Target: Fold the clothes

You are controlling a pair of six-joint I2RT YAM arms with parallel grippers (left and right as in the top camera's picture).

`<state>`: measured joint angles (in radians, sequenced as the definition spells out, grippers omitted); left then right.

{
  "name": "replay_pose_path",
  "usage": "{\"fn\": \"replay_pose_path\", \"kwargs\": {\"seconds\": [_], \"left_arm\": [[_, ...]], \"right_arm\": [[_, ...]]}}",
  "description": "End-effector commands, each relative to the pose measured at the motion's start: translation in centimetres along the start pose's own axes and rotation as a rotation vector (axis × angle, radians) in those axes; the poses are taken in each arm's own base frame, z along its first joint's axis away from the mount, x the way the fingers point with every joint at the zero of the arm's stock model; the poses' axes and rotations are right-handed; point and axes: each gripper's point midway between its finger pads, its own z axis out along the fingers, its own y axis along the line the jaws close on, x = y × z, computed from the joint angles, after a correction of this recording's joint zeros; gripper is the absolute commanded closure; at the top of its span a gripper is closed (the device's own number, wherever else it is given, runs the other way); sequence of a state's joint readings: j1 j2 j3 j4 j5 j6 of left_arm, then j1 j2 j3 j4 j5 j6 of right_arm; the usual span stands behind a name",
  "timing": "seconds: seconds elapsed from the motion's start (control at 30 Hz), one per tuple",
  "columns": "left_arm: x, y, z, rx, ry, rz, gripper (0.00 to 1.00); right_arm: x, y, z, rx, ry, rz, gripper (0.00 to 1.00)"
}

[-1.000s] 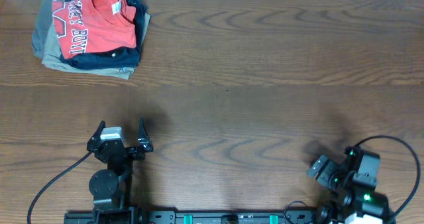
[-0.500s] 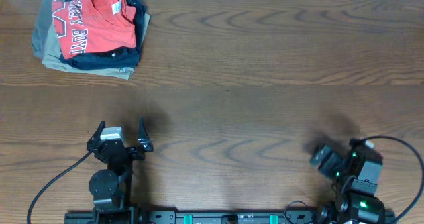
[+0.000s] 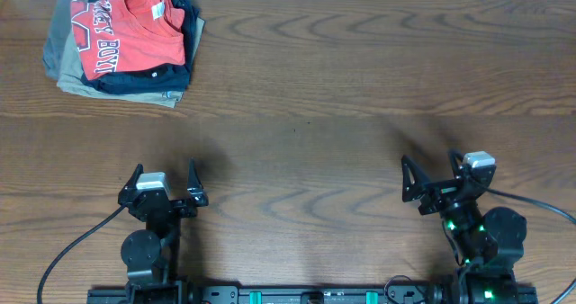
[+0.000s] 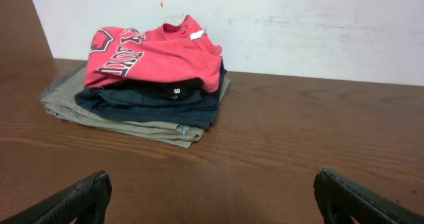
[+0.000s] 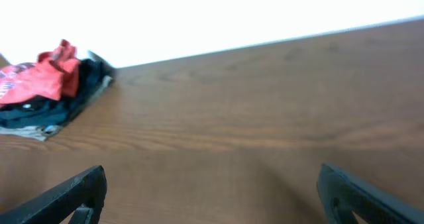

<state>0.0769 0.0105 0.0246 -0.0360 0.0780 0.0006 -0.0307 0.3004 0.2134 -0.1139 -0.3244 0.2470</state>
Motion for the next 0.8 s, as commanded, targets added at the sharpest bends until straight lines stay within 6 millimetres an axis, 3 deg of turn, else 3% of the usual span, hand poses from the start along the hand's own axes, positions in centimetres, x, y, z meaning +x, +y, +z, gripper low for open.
{"fn": "replay_pose_path", "kwargs": {"seconds": [0.0,0.33,0.77], "left_arm": [[1.5,0.1,0.1,0.001,0.041,0.005,0.02],[1.5,0.1,0.1,0.001,0.041,0.005,0.02],[1.5,0.1,0.1,0.001,0.041,0.005,0.02]], "right_arm": [[-1.0,1.1,-0.6,-0.033,-0.048,-0.053,0.01],[-2.6,1.3,-1.4,-0.029,-0.156,-0.09,0.01],[-1.8,0.5,-1.6,-0.03,-0.31,-0.127,0.01]]}}
